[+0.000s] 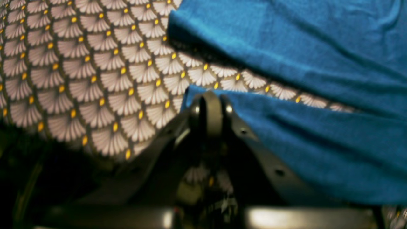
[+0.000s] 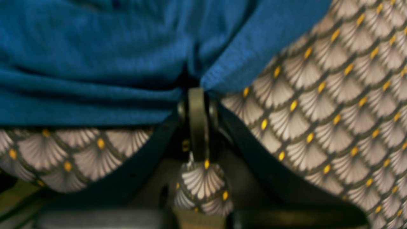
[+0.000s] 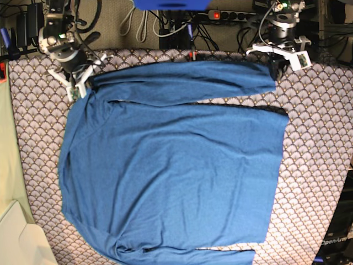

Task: Fold the T-shirt properly
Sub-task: 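Lift the grasped shirt edge and pull it toward the hem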

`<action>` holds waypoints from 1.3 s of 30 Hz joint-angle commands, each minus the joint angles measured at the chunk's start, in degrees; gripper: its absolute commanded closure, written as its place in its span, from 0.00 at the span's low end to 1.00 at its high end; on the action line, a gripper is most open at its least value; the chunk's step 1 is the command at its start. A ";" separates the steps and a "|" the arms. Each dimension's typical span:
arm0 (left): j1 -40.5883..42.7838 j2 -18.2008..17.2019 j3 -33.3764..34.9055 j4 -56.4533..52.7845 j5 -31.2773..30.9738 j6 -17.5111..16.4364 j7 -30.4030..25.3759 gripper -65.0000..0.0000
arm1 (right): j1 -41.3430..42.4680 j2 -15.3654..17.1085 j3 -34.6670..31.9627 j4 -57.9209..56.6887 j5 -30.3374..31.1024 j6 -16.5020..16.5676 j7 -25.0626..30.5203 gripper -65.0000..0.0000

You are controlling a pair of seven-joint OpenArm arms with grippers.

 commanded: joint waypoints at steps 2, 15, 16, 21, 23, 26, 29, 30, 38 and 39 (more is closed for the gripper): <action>-0.97 0.04 -2.06 2.69 -0.17 -0.01 1.03 1.00 | -0.41 0.41 0.12 2.58 0.45 0.36 1.38 1.00; -8.01 0.13 -8.04 8.23 -0.44 -0.27 14.13 1.00 | 0.65 0.76 0.12 4.43 0.28 0.36 1.38 1.00; -8.89 0.13 -8.48 8.32 -0.44 -0.36 15.18 1.00 | 1.26 0.76 0.21 4.78 0.19 0.36 1.38 1.00; -12.58 0.22 -8.57 8.40 -0.44 -0.36 19.49 1.00 | 4.43 0.76 0.12 5.66 0.19 0.45 -1.61 1.00; -14.07 0.22 -8.57 8.40 -0.17 -0.36 20.28 1.00 | 6.19 0.85 -0.06 5.92 0.19 0.45 -3.72 1.00; -16.27 -0.13 -8.57 7.96 0.00 -0.18 20.55 1.00 | 9.18 1.81 -0.14 5.75 0.19 1.42 -6.18 1.00; -18.38 -0.22 -8.57 7.79 0.09 -0.18 20.55 1.00 | 11.73 1.90 -0.14 5.57 0.19 1.86 -8.29 1.00; -19.17 -0.22 -8.57 7.70 0.09 -0.18 20.63 1.00 | 12.43 1.99 -0.14 5.57 0.19 1.86 -8.82 1.00; -22.95 -0.22 -8.57 4.27 0.09 -0.10 20.63 1.00 | 15.68 1.99 -0.85 1.53 0.19 1.86 -8.99 1.00; -23.39 -0.22 -8.57 3.39 0.09 -0.10 20.63 1.00 | 16.12 2.43 -1.11 0.39 0.19 1.86 -8.90 1.00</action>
